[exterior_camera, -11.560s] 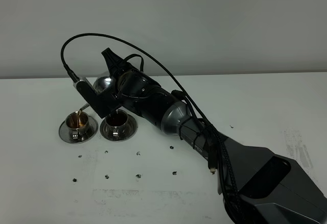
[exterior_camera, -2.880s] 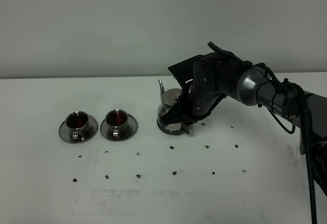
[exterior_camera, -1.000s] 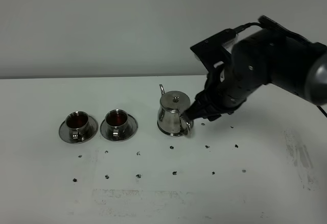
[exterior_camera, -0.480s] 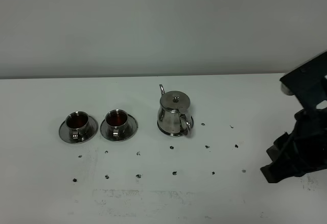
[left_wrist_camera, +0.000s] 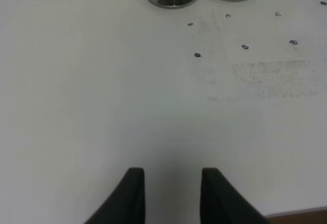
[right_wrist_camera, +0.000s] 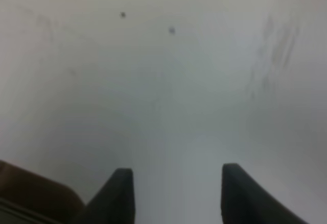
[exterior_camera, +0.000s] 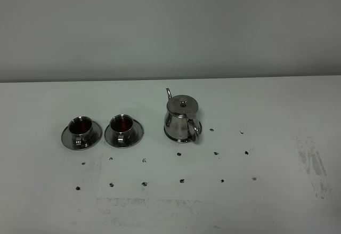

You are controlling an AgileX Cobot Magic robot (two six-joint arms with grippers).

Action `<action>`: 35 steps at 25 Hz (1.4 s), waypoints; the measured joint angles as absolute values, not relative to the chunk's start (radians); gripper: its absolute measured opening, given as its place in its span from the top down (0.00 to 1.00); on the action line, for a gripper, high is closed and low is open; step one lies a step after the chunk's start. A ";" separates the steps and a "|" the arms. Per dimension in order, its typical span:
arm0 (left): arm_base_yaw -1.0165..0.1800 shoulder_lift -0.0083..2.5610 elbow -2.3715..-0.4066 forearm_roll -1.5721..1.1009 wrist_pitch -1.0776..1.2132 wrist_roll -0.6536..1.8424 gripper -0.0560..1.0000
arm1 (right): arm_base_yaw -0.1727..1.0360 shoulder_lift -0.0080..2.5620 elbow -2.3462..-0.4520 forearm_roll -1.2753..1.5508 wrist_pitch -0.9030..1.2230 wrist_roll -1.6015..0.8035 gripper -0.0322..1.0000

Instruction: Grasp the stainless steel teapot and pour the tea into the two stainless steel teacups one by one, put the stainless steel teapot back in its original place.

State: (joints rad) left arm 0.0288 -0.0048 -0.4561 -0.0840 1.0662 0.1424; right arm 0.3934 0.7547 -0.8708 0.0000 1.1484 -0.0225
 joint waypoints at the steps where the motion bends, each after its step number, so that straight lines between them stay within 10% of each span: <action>1: 0.029 -0.005 -0.456 -0.084 1.066 0.142 0.68 | 0.358 0.701 -0.835 0.006 1.153 -0.023 0.60; 11: 0.029 -0.005 -0.456 -0.084 1.066 0.142 0.68 | 0.125 0.348 -0.528 0.022 1.114 -0.024 0.60; 35: 0.029 -0.005 -0.456 -0.084 1.066 0.142 0.68 | 0.116 0.085 -0.525 0.023 1.111 -0.024 0.60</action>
